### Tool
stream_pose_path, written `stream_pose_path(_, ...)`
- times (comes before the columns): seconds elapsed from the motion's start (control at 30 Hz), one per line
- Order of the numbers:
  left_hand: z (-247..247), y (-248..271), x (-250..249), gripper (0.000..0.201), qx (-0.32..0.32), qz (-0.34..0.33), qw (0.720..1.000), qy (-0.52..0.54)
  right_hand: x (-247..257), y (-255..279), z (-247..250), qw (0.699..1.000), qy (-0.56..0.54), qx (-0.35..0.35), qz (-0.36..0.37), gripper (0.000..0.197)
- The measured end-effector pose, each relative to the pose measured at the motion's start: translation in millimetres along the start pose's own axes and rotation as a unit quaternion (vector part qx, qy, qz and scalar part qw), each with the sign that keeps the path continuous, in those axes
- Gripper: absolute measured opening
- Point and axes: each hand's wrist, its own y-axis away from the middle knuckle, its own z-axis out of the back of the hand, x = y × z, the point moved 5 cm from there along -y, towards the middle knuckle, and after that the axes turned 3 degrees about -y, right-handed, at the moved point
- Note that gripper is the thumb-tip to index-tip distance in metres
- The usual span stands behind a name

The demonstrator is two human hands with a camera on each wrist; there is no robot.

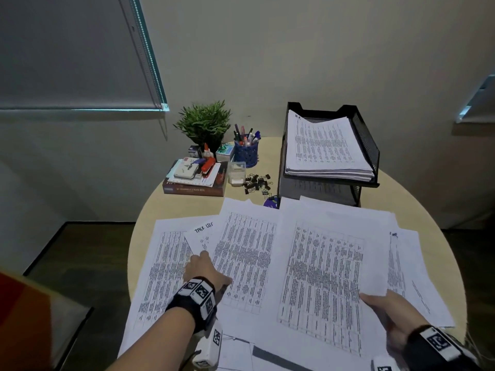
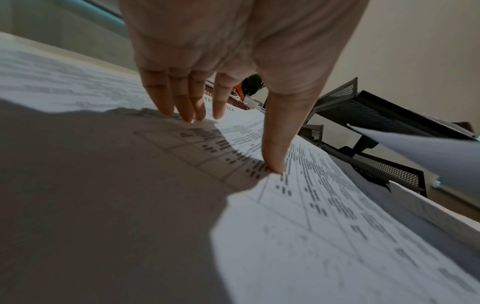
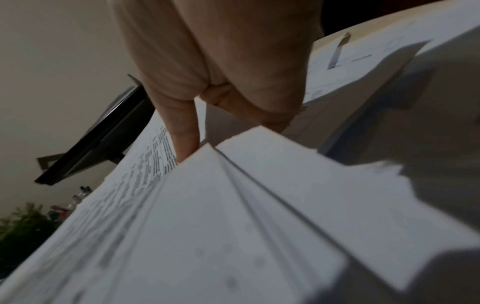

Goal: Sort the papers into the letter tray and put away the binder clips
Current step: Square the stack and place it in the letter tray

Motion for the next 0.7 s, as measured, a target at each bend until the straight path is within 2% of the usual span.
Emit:
stream_pose_path(0.07,-0.3,-6.0,0.0,0.097,0.038,0.007,0.999,0.014,-3.7,-3.7,-10.1,1.000,0.017,0.005,-0.002,0.045)
stream_pose_path(0.1,0.3,-8.7,0.5,0.098,0.056,0.007,0.998,0.023,-5.6,-5.5,-15.4,1.000,0.018,0.019,-0.008,0.040)
stream_pose_path(0.17,2.2,-12.6,1.2,0.091,0.070,0.001,0.997,0.024,-7.2,-8.5,-23.3,0.999,0.036,0.032,-0.002,0.029)
stream_pose_path(0.27,8.3,-14.3,1.1,0.080,0.040,-0.007,0.999,0.003,-12.6,-15.3,-29.7,0.999,0.046,0.011,0.024,0.035)
stream_pose_path(0.37,4.5,-17.4,-2.4,0.096,0.059,-0.022,0.997,0.041,-13.6,-19.5,-33.7,0.997,0.059,-0.007,0.052,0.042)
stream_pose_path(0.4,2.8,-15.6,-5.5,0.097,0.083,-0.024,0.994,0.066,-14.1,-21.2,-34.4,0.997,0.058,-0.009,0.054,0.042)
stream_pose_path(0.47,-1.3,-11.9,-11.9,0.080,0.124,-0.032,0.984,0.128,-14.2,-22.0,-38.5,0.997,0.054,-0.001,0.056,0.042)
stream_pose_path(0.57,-2.9,0.7,-25.6,0.025,0.129,-0.084,0.969,0.193,-13.8,-21.9,-47.1,0.996,0.062,0.012,0.059,0.041)
stream_pose_path(0.6,-4.6,5.5,-30.1,0.022,0.129,-0.095,0.965,0.209,-14.3,-21.4,-50.3,0.996,0.061,0.016,0.056,0.040)
stream_pose_path(0.67,-12.3,15.0,-37.6,0.029,0.156,-0.112,0.950,0.246,-15.6,-21.7,-57.2,0.996,0.058,0.037,0.054,0.040)
stream_pose_path(0.7,-16.2,20.6,-39.1,0.023,0.173,-0.111,0.937,0.281,-16.4,-21.1,-60.7,0.996,0.058,0.042,0.051,0.040)
